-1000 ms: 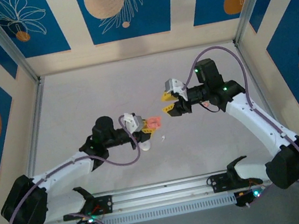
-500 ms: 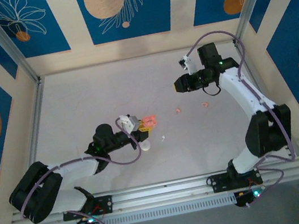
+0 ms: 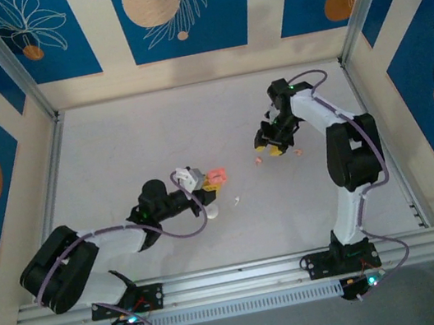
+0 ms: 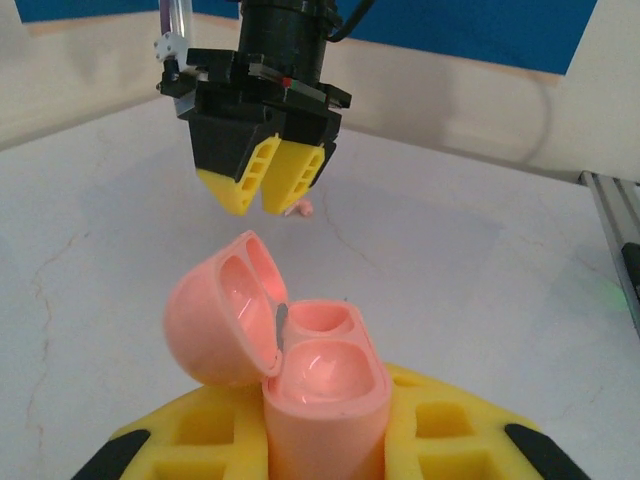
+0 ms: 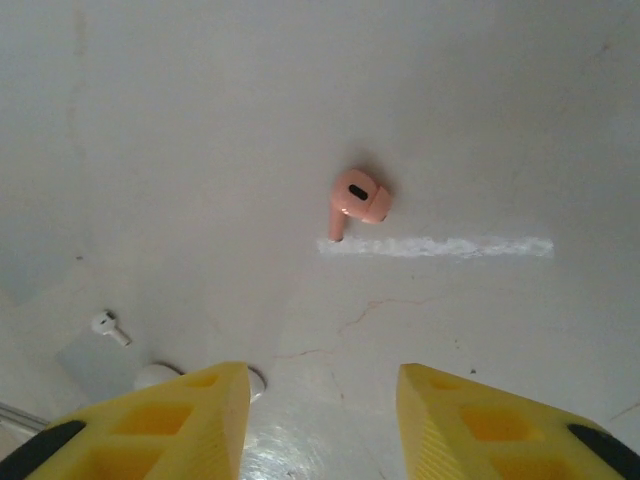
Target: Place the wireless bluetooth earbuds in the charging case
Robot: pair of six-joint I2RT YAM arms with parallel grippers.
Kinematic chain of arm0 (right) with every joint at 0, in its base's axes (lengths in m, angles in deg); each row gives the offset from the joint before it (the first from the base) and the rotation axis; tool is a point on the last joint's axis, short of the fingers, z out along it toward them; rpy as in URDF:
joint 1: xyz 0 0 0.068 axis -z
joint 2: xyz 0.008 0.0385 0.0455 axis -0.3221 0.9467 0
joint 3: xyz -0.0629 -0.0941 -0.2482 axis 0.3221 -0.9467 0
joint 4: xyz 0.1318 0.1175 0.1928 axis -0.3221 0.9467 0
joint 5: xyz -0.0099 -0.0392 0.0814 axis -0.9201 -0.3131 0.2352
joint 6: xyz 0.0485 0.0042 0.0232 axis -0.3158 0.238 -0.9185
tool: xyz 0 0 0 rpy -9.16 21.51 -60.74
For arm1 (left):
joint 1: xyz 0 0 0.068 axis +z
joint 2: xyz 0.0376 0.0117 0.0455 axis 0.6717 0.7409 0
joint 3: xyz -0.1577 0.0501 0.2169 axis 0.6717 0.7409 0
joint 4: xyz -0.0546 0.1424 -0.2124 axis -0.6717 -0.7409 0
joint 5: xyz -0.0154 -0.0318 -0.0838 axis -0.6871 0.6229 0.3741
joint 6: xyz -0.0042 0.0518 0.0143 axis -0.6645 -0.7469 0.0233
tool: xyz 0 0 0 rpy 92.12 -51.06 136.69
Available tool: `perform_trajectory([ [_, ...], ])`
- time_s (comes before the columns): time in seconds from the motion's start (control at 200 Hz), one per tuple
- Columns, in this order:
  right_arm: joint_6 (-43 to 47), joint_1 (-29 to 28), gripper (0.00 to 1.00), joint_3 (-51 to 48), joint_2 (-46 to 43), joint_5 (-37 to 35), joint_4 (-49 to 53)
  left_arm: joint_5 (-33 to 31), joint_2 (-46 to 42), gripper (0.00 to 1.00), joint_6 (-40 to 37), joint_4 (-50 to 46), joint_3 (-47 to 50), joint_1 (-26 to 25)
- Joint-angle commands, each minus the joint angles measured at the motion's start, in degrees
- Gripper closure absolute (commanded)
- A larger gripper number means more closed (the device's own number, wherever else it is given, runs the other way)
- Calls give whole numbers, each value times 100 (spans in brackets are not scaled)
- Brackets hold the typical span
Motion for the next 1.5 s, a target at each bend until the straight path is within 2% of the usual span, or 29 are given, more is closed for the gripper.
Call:
perform_trajectory([
  [0.0,-359,-99,55,251,253,-85,194,55,126,83,-79,230,-138,102],
  [0.355,-321,-194,55,721,968,-168,236,55,141,83,-11,361,-103,200],
  [0.835,-275,-366,55,801,1308,-528,313,30,-112,82,-50,58,-59,253],
  [1.375,-277,-428,62,908,1484,-631,151,26,-152,82,22,111,-15,270],
  [1.495,-252,-428,66,956,1510,-677,122,6,-178,82,13,71,-15,279],
])
